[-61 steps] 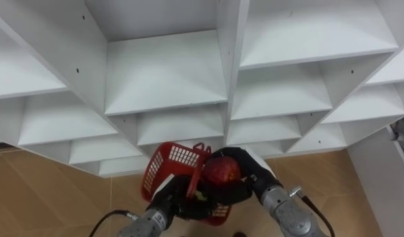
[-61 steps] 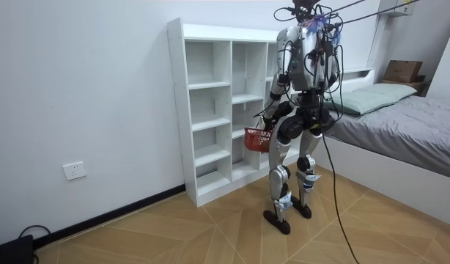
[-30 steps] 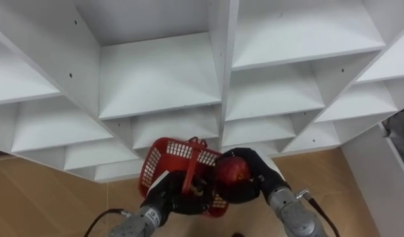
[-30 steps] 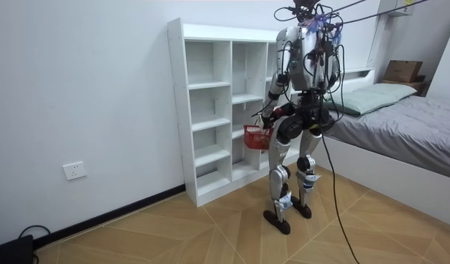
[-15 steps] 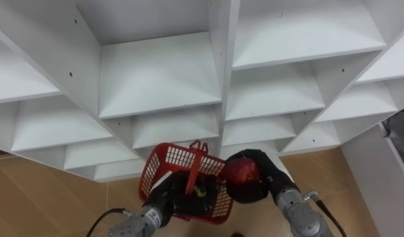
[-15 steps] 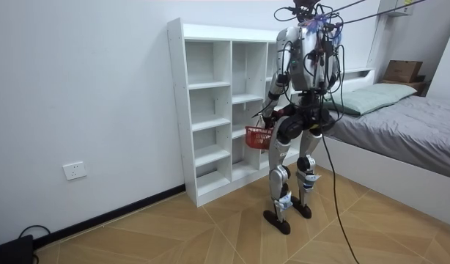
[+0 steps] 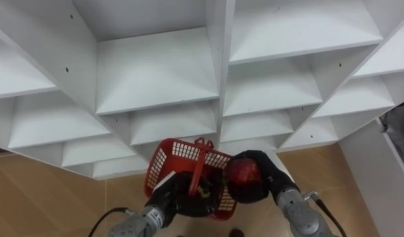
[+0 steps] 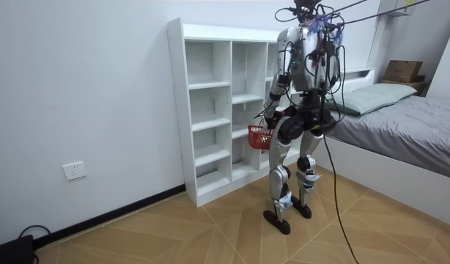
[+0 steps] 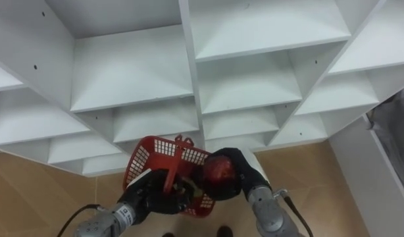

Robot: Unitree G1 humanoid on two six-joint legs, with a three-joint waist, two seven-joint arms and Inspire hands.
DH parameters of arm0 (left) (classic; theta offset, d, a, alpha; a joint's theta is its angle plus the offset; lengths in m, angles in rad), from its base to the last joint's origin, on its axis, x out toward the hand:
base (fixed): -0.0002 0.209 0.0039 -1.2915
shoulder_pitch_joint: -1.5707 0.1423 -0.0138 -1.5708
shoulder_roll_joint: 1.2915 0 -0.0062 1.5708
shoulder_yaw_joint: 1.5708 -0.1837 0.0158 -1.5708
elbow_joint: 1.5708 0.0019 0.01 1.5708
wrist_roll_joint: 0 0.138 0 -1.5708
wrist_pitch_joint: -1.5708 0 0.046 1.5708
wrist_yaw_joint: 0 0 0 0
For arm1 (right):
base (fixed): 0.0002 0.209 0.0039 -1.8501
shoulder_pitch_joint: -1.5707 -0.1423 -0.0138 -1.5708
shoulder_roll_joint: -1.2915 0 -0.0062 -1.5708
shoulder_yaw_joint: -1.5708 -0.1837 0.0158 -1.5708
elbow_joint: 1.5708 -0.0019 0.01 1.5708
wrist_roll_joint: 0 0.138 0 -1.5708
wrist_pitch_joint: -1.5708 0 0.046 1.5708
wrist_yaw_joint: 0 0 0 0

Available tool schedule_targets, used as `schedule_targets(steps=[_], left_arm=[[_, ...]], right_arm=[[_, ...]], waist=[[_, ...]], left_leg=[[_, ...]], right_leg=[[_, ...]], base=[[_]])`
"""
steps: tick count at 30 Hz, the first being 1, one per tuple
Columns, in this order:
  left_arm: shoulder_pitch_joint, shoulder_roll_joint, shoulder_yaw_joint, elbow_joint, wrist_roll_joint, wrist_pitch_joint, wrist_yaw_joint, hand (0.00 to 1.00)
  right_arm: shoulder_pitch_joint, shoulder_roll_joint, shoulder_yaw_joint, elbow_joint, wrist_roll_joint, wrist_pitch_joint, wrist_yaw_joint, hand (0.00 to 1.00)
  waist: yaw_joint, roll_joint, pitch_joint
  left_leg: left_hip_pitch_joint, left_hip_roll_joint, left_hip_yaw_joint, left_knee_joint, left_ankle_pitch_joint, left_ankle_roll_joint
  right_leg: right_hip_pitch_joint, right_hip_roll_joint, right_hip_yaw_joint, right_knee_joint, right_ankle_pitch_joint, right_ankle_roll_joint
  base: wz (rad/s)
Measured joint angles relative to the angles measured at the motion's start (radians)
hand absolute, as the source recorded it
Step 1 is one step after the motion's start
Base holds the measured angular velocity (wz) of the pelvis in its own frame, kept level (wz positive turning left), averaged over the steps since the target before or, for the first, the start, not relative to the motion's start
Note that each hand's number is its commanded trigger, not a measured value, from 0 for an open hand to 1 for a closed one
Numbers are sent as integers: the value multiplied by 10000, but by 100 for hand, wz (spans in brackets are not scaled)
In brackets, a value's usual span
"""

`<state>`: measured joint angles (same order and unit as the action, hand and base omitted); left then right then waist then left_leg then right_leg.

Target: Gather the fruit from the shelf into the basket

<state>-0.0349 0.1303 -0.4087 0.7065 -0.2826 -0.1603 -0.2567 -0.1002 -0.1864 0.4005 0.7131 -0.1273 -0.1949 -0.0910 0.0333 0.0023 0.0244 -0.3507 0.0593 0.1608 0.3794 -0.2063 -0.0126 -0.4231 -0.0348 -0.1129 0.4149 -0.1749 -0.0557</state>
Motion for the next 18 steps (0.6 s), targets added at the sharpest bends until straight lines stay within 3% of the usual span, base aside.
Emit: schedule_targets(steps=[18], left_arm=[[-30,20,-102,-1,-2,0,-10,100]], right_arm=[[-299,17,3,303,-62,-1,-303,100]], waist=[[5,-61,69]], left_leg=[[-95,-1,-8,-24,0,0]], right_leg=[[-74,1,-8,-53,-3,3]], base=[[0]])
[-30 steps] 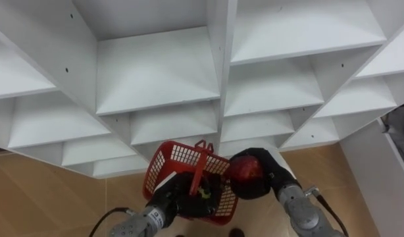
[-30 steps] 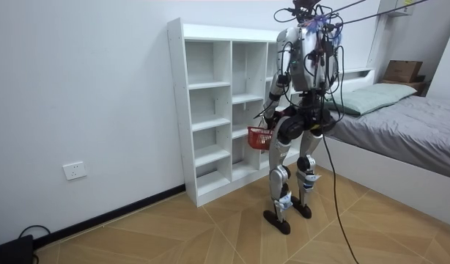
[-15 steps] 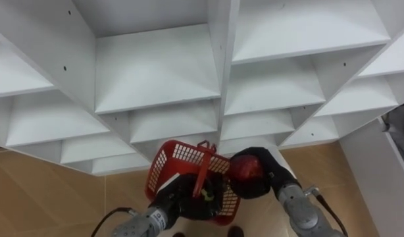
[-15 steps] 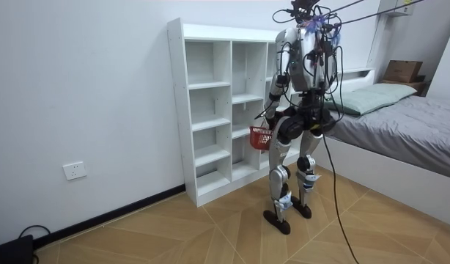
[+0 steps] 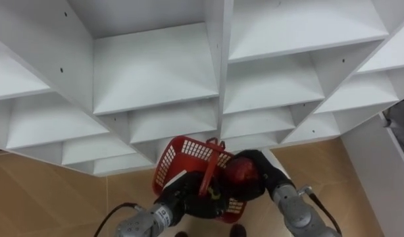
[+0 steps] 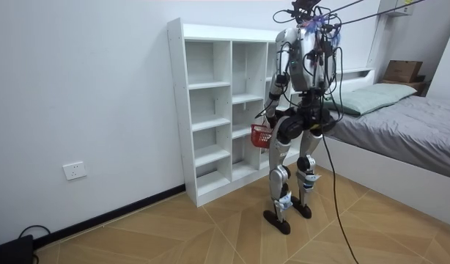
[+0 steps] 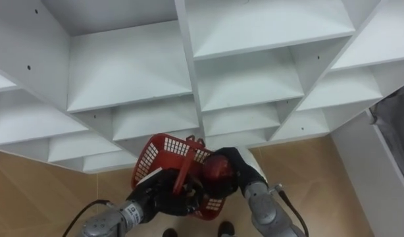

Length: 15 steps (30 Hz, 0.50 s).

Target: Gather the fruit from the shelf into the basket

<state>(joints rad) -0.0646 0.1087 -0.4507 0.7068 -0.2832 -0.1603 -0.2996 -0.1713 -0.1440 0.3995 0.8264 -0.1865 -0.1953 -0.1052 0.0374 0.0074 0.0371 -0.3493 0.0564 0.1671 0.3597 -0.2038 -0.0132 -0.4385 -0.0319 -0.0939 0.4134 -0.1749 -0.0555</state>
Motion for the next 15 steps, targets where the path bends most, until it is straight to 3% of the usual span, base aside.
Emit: schedule_targets(steps=[5,6,7,8,9,15], left_arm=[[-35,-30,-70,1,-4,-1,-181,100],[-40,-29,-69,1,-6,-1,-184,100],[-40,-26,-70,2,-6,-1,-195,100],[-40,-30,-72,6,-9,-1,-227,100],[-48,-33,-70,6,-12,-1,-249,100],[-91,-45,-160,11,-11,-1,-387,100]], right_arm=[[-21,118,12,5,14,-2,163,100],[-29,125,9,20,15,-2,169,86],[-47,134,12,64,16,-2,184,37],[-56,157,6,119,18,-2,206,7],[-68,167,6,149,24,-2,211,0],[-133,211,38,265,87,2,410,0]], waist=[[2,-2,0],[3,-2,0],[3,-4,1],[4,-4,1],[3,-5,1],[-16,-5,2]], left_leg=[[71,-8,8,-72,2,-4],[75,-8,13,-73,2,-4],[103,-7,22,-74,3,-4],[144,-4,33,-82,3,-5],[153,-3,37,-82,3,-5],[192,1,50,-84,6,-9]], right_leg=[[17,13,41,-4,0,0],[19,16,47,-4,0,0],[42,21,60,-5,0,0],[81,26,68,-11,0,0],[89,27,72,-12,0,0],[126,27,79,-10,0,-1]], base=[[-1],[0],[-3],[-3],[0],[0]])
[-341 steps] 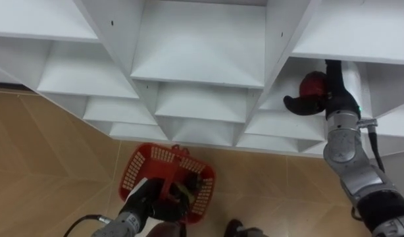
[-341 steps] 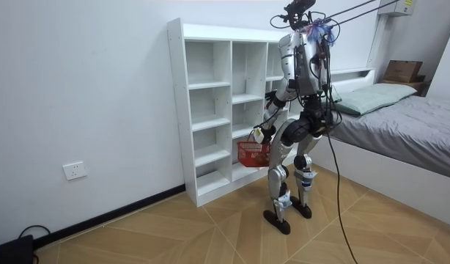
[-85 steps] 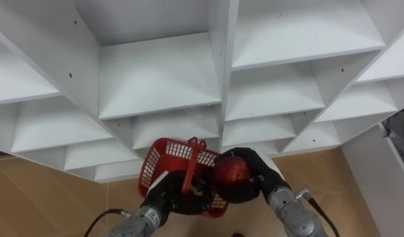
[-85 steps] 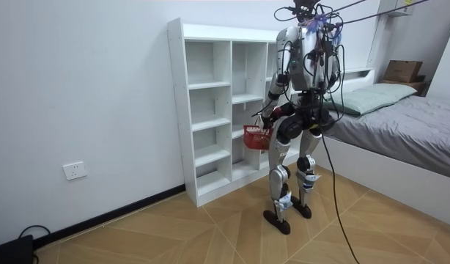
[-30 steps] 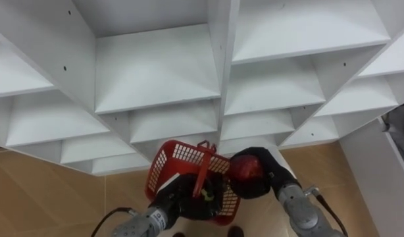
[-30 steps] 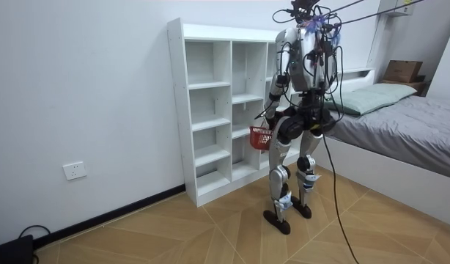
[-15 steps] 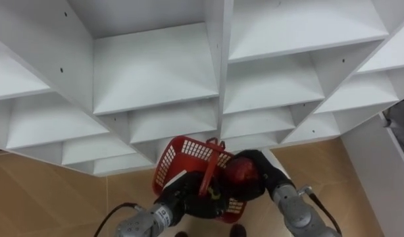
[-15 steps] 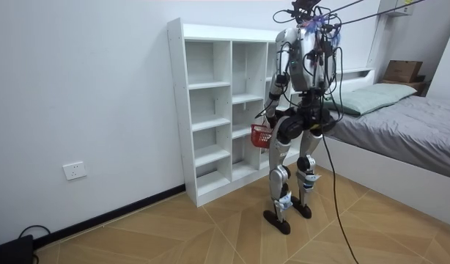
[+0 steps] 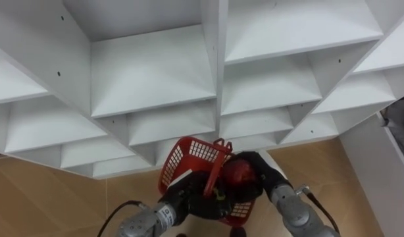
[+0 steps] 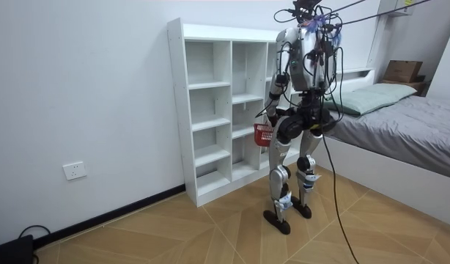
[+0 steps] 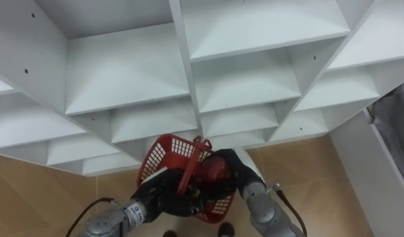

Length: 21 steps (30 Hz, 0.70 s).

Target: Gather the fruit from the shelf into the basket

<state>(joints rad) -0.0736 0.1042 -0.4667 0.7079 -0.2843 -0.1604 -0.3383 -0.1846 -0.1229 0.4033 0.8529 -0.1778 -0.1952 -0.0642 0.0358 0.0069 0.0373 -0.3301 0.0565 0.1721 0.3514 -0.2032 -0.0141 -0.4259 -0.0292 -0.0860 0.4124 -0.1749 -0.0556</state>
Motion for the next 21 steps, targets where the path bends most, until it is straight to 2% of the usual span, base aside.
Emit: schedule_targets(steps=[21], left_arm=[[-17,0,-179,72,8,13,-79,100]], right_arm=[[-10,37,92,-2,-6,-1,319,0]], waist=[[33,42,-12]], left_leg=[[94,3,72,-36,2,1]], right_leg=[[74,3,8,-20,0,0]], base=[[0]])
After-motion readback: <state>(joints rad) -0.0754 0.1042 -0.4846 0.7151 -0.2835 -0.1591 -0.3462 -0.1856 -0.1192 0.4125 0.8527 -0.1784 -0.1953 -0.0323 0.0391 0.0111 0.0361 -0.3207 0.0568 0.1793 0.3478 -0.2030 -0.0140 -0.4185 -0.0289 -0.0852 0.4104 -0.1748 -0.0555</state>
